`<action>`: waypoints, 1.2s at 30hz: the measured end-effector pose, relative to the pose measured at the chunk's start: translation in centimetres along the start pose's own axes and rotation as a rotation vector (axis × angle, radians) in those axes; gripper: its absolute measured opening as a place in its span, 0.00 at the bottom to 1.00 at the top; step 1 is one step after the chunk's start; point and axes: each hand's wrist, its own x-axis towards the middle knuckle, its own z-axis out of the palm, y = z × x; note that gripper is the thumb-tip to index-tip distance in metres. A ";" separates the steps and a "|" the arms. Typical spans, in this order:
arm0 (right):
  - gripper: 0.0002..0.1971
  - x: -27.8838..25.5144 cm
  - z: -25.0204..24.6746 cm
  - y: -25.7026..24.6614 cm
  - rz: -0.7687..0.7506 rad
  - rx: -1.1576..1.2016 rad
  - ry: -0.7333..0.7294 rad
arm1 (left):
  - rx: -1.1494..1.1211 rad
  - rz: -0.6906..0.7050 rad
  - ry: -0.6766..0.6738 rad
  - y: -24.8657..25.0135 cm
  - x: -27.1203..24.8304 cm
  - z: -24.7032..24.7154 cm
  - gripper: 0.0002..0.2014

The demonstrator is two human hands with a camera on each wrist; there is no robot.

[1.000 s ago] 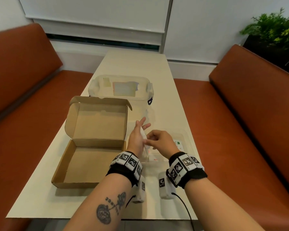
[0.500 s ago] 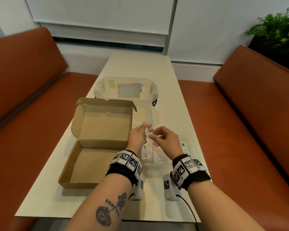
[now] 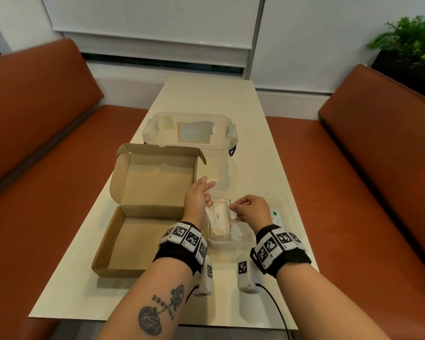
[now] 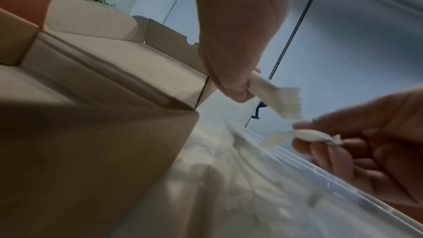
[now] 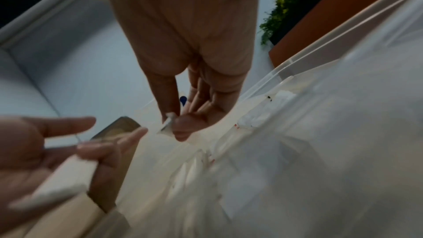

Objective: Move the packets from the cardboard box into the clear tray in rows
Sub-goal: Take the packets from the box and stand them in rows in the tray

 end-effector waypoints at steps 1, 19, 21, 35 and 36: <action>0.07 0.0 0.2 0.2 -0.002 -0.036 0.006 | -0.020 0.001 -0.002 0.1 0.0 -0.1 0.13; 0.09 0.0 2.5 1.7 -0.178 -0.560 -0.047 | -0.052 0.013 -0.073 0.5 -0.5 0.1 0.15; 0.11 -0.1 2.3 1.8 -0.155 -0.587 -0.074 | -0.032 0.027 -0.085 0.3 -0.7 0.0 0.16; 0.06 -1.7 1.7 -0.9 -0.209 0.005 -0.102 | -0.044 -0.020 -0.127 0.5 -1.0 0.6 0.21; 0.06 -1.6 1.6 -0.8 -0.280 -0.089 0.005 | 0.017 -0.032 -0.124 0.3 -1.0 0.6 0.26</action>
